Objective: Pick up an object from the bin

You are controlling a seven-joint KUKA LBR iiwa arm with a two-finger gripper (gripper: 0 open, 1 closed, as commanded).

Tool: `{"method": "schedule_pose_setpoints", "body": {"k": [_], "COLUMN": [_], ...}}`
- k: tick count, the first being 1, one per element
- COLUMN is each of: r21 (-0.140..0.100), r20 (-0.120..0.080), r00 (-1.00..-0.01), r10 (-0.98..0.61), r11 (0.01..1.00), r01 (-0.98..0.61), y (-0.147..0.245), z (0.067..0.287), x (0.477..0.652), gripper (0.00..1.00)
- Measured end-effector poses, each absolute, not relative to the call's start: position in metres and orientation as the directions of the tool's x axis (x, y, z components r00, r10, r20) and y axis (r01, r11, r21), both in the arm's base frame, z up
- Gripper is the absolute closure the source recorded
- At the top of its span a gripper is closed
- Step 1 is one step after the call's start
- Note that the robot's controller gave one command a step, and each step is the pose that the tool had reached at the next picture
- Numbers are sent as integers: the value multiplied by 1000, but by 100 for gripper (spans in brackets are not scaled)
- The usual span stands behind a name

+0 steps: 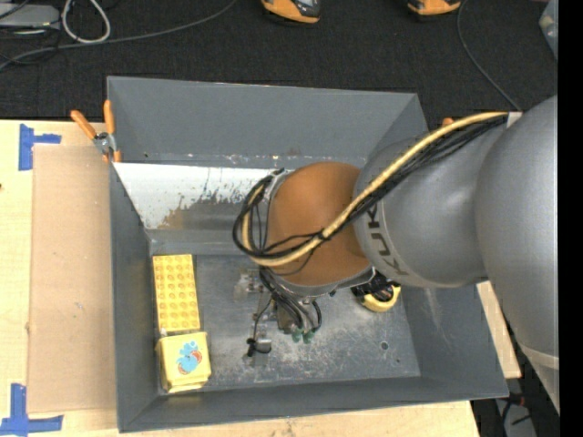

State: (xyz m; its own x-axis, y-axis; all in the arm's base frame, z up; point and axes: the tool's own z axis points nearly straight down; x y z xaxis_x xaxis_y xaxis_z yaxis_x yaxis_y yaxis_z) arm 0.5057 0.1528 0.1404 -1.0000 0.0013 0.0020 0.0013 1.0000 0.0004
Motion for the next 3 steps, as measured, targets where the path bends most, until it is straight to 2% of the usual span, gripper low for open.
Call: {"method": "schedule_pose_setpoints", "body": {"k": [1, 2, 3], "r21": [1, 3, 1], "r20": [-1, 2, 4], "r00": [-944, -898, -983], "r10": [-331, -439, -183], "r11": [944, 898, 983], "r01": [-331, -439, -183], "y": [195, 209, 220], "z": [106, 113, 110], "x": [524, 557, 574], "gripper": [0, 0, 0]}}
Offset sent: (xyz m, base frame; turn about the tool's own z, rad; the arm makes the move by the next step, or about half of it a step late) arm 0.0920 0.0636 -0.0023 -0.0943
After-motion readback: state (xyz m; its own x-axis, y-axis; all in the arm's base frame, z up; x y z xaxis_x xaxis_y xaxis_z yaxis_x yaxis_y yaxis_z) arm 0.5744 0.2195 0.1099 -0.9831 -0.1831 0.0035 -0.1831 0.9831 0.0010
